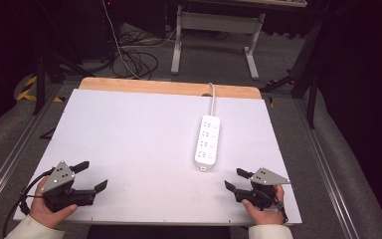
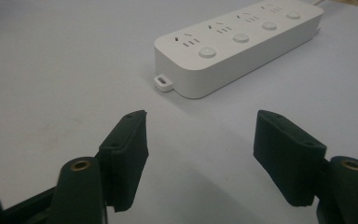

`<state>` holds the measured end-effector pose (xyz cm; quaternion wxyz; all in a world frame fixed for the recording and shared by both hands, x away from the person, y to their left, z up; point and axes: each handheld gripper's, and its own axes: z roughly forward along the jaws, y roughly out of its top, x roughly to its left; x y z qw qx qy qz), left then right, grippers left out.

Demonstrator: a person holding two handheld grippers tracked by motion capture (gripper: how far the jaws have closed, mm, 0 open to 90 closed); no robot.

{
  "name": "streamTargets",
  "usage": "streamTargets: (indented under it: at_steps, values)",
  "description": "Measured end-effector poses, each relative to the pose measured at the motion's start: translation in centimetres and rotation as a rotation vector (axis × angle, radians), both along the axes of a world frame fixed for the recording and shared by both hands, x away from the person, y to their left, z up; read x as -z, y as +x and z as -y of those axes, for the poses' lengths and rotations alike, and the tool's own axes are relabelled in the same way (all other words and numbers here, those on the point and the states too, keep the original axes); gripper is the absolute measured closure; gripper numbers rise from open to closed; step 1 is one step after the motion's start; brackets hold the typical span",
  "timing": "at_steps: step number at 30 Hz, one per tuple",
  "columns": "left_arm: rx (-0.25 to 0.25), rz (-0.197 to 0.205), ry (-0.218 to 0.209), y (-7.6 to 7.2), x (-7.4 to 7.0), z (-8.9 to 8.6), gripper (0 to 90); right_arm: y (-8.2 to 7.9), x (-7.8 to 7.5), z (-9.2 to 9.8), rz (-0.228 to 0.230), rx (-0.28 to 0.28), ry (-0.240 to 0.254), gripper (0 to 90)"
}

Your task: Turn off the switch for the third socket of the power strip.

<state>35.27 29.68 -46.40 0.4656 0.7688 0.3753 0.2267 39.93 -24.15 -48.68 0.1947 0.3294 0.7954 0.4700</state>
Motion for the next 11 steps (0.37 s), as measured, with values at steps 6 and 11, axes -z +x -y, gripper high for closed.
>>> streamTargets:
  at_steps: [6, 11]
  values:
    - [0.002, -0.005, -0.009, 0.06, 0.03, -0.10, 12.8, 0.00, 0.01, -0.06, 0.002, 0.000, -0.004, 35.7]
    - [0.002, -0.004, -0.006, 0.10, 0.07, -0.13, 12.8, 0.01, 0.02, 0.01, 0.002, 0.002, -0.001, 35.7]
